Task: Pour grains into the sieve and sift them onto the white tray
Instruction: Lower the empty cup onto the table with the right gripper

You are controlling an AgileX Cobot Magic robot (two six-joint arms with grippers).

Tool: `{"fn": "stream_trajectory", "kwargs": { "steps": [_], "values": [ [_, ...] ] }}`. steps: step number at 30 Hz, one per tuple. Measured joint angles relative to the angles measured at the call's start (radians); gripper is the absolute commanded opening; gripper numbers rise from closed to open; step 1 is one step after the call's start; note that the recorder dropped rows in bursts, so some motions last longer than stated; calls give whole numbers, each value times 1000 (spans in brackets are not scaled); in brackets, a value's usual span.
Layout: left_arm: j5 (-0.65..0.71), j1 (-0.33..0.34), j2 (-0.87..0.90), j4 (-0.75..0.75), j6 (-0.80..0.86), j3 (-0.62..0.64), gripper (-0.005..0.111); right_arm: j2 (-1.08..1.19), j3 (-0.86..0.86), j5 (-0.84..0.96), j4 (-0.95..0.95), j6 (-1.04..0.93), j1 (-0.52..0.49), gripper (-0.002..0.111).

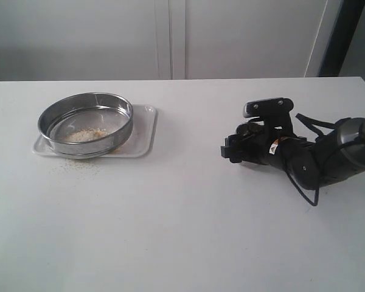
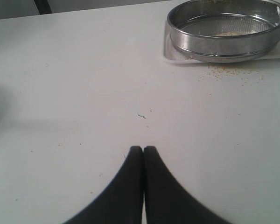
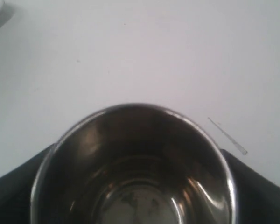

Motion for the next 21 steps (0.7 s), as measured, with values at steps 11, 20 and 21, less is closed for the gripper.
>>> {"fn": "stream_trajectory", "kwargs": {
  "steps": [11, 20, 21],
  "values": [
    [0, 0, 0, 0, 0, 0, 0, -118, 0, 52, 0, 2, 0, 78],
    [0, 0, 0, 0, 0, 0, 0, -288, 0, 326, 0, 4, 0, 71],
    [0, 0, 0, 0, 0, 0, 0, -314, 0, 351, 0, 4, 0, 69]
  ]
}}
